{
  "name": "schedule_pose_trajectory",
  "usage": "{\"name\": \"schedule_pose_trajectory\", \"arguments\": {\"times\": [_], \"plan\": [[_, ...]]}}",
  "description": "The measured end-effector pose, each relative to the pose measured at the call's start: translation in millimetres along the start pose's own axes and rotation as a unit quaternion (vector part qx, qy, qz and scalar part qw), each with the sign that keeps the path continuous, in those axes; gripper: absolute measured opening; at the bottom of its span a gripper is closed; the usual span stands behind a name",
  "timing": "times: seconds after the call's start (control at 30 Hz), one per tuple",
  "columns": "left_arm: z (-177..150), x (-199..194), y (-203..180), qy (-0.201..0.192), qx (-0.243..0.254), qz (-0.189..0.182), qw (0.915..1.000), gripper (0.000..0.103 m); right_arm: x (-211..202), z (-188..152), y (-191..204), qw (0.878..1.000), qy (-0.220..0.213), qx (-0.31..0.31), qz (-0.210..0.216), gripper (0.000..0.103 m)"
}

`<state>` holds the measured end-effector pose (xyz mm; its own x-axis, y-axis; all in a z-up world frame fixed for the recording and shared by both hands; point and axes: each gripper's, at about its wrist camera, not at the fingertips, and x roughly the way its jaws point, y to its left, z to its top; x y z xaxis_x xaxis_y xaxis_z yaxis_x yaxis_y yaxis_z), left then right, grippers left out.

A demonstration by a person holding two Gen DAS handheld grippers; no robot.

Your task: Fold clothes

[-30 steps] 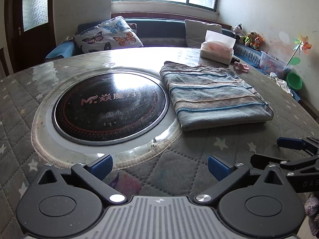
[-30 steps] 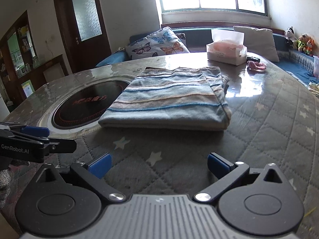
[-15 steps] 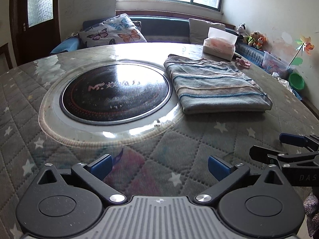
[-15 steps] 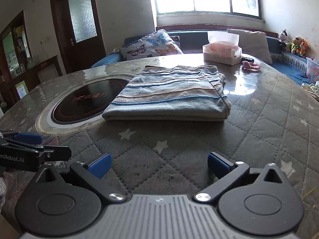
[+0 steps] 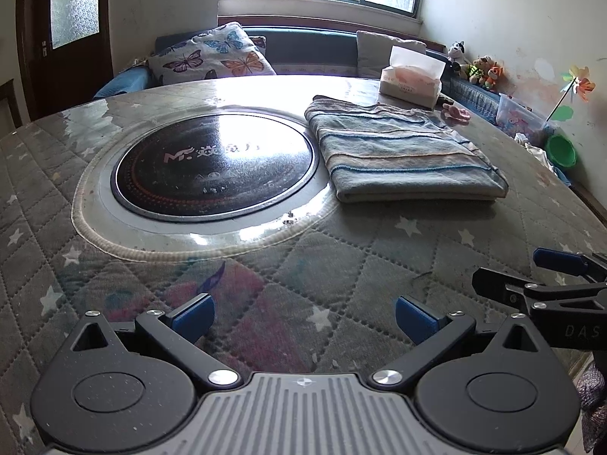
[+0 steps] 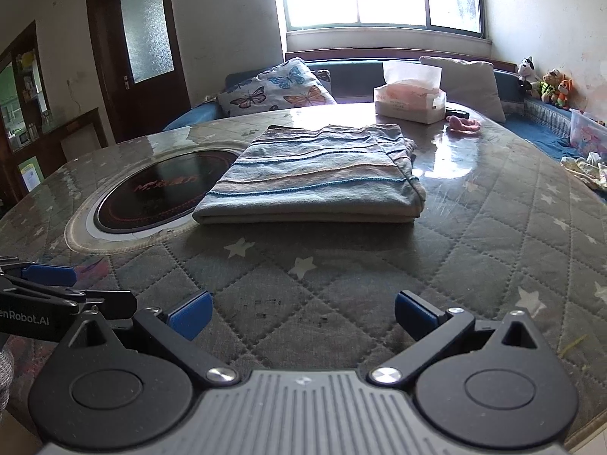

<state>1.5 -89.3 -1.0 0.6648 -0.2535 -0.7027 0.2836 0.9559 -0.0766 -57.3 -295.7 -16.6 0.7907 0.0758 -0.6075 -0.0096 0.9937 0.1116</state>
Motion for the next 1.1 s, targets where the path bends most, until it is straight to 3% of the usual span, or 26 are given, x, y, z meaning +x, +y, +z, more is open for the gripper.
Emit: {"name": "schedule_pose_trajectory", "arguments": {"times": [1.1], "plan": [[5.5,4.2,-7.8,-0.001,0.013,-0.014,0.9998,0.103,1.3,2.4,-1.2,1.000,0.004,0.001,-0.022,0.103]]}}
